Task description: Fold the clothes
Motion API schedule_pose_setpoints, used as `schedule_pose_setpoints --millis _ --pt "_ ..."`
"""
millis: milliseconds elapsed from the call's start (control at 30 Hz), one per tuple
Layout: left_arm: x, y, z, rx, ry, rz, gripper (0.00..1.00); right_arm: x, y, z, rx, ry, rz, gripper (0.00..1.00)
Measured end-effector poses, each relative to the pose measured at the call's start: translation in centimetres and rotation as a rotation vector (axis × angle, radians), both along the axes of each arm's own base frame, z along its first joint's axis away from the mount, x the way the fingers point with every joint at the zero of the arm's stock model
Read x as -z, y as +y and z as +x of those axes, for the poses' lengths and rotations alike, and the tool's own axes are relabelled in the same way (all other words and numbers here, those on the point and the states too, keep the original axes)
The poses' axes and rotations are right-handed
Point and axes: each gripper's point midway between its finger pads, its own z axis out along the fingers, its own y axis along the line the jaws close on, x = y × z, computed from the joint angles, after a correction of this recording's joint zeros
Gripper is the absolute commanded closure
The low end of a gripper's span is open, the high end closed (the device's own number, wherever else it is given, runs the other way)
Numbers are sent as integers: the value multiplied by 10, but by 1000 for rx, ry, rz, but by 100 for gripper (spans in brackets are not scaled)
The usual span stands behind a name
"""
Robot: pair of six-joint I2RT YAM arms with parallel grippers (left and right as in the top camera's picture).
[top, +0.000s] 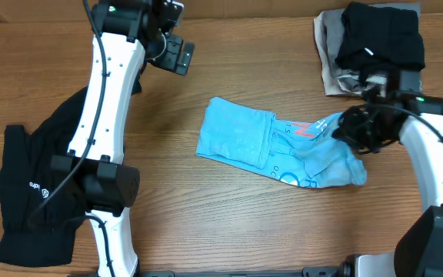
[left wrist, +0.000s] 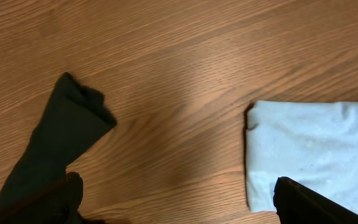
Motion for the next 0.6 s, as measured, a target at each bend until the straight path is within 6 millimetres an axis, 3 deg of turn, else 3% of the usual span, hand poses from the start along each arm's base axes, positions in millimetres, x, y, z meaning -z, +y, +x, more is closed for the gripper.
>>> schedule_pose_setpoints --millis 300,600 --pt "-1 20 7 -43 -14 -2 0 -13 84 24 -101 -116 42 96" --pt "-3 25 11 -55 -28 -5 0 -35 163 40 -161 -263 107 96"
